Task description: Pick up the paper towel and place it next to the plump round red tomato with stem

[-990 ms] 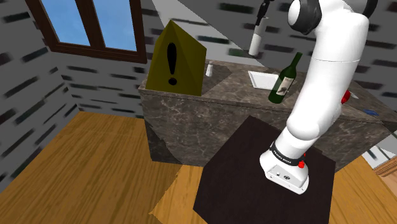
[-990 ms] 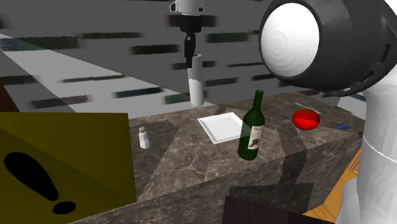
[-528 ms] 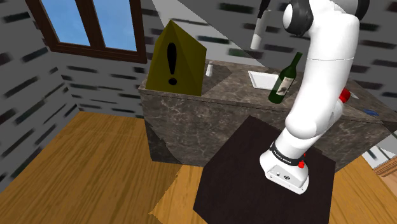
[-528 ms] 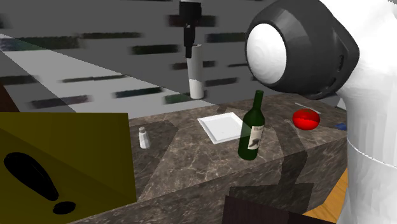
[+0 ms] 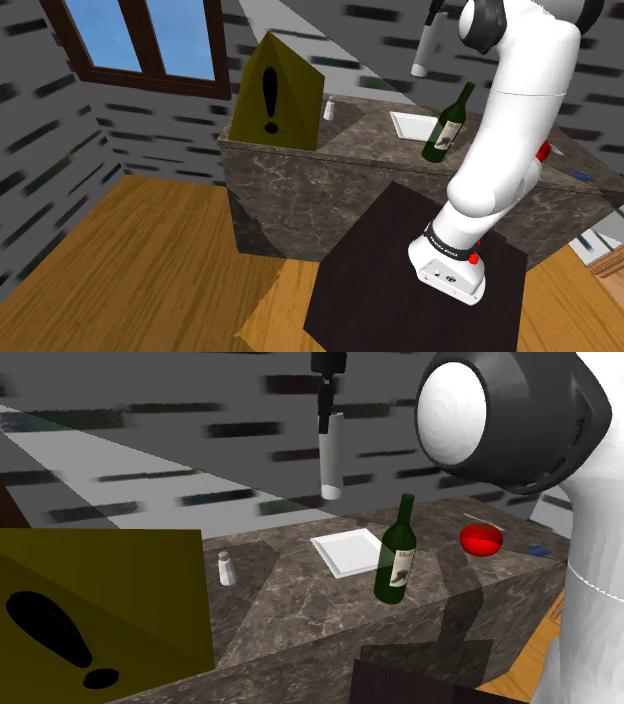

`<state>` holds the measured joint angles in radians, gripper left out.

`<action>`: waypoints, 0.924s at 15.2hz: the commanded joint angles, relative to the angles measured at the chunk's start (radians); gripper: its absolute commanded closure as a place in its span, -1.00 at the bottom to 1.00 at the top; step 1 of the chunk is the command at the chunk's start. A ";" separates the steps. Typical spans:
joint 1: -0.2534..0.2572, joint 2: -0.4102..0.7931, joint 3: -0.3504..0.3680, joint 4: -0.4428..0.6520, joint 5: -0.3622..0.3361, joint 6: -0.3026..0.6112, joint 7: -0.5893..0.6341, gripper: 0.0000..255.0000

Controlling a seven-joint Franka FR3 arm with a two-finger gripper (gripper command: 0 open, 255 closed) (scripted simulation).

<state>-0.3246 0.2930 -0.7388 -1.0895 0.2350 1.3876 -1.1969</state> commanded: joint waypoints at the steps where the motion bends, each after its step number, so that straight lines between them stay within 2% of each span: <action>1: 0.021 -0.076 -0.017 -0.108 -0.048 0.043 -0.029 1.00; 7: -0.015 -0.170 -0.059 -0.213 -0.104 0.069 -0.131 1.00; 14: -0.092 -0.212 -0.124 -0.256 -0.122 0.072 -0.279 1.00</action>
<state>-0.4102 0.0984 -0.8549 -1.3345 0.1247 1.4620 -1.4563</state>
